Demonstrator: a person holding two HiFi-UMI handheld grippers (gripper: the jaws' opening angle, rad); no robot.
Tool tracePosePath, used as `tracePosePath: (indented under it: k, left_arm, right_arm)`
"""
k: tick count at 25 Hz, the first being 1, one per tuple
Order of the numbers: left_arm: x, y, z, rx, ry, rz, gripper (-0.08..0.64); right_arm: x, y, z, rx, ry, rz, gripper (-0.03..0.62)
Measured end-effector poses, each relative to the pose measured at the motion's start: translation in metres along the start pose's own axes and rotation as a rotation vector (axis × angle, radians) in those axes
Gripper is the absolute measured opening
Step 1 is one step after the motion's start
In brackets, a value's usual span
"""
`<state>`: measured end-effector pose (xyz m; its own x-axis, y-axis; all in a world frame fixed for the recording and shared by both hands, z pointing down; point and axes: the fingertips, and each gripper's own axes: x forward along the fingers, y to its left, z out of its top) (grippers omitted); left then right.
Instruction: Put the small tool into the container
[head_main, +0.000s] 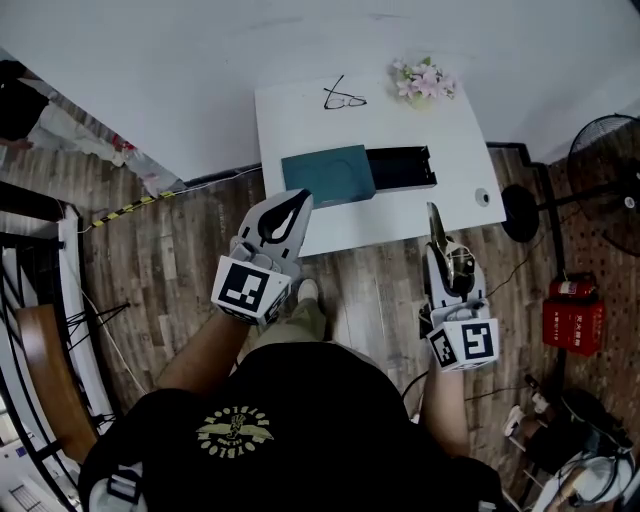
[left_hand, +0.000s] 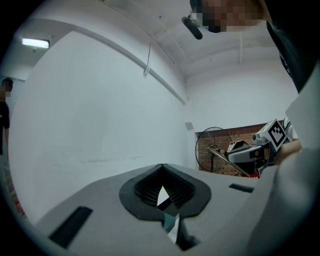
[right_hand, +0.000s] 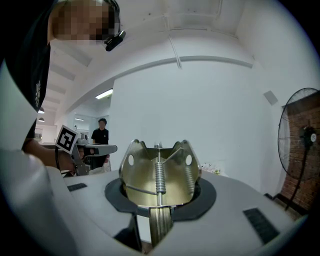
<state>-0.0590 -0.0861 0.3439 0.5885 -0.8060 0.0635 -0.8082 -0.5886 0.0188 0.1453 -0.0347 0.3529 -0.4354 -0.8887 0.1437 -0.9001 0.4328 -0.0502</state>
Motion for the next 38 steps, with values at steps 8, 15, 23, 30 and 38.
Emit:
tracePosePath:
  k: [8, 15, 23, 30, 38]
  left_arm:
    - [0.038, 0.036, 0.007, 0.002, -0.014, -0.067, 0.006]
    - [0.066, 0.065, 0.017, -0.027, -0.037, -0.1, 0.006]
    - [0.082, 0.066, 0.01, -0.048, -0.021, -0.143, 0.006]
    - [0.1, 0.067, 0.01, -0.038, -0.023, -0.141, 0.006]
    - [0.135, 0.074, -0.002, -0.034, 0.025, -0.124, 0.006]
  right_arm:
    - [0.049, -0.007, 0.018, 0.021, -0.02, -0.037, 0.133]
    - [0.085, -0.005, 0.042, 0.03, -0.053, -0.051, 0.133]
    - [0.093, -0.014, 0.05, 0.043, -0.065, -0.083, 0.133]
    - [0.117, -0.029, 0.053, 0.045, -0.077, -0.055, 0.133]
    - [0.152, -0.057, 0.041, 0.078, -0.057, -0.018, 0.133]
